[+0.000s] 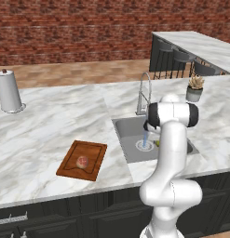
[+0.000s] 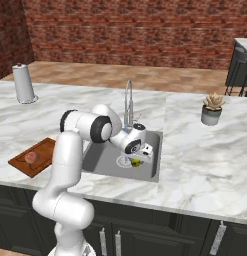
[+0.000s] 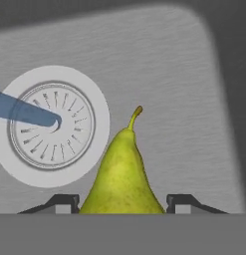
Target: Pick the peach, pear from the sink and place them on the cutting board to airdry. Then turn off the sink faucet.
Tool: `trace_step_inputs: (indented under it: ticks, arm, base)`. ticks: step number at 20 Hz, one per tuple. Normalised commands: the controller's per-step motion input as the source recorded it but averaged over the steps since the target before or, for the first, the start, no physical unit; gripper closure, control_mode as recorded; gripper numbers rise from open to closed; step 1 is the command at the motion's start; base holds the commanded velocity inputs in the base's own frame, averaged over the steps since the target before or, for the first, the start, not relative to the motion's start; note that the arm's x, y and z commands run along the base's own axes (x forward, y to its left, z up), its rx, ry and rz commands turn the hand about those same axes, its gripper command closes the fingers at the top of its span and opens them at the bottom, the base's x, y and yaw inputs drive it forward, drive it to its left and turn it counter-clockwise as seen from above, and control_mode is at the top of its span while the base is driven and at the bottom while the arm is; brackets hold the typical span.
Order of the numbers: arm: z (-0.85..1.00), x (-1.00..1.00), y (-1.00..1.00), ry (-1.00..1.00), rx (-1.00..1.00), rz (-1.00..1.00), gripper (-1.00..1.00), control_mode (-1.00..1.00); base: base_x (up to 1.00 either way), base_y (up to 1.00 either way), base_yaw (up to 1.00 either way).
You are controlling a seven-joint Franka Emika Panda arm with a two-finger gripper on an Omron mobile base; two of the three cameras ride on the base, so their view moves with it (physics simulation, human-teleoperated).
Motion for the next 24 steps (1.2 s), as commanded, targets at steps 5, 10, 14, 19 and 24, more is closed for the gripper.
trace_step_inputs:
  ticks: [5,10,14,19,24]
  arm:
    - [0.47,-0.14,0.0,0.0,0.0,0.0,1.0,-1.0]
    - [0.48,-0.12,0.0,0.0,0.0,0.0,1.0,-1.0]
    - [0.57,-0.14,0.0,0.0,0.0,0.0,1.0,-1.0]
    - [0.55,-0.2,-0.06,0.0,0.0,0.0,1.0,-1.0]
    - [0.49,-0.29,-0.11,0.0,0.0,0.0,1.0,-1.0]
  base:
    - [0.0,0.0,0.0]
    - [0.0,0.0,0.0]
    - [0.0,0.0,0.0]
    - [0.0,0.0,0.0]
    - [0.0,0.0,0.0]
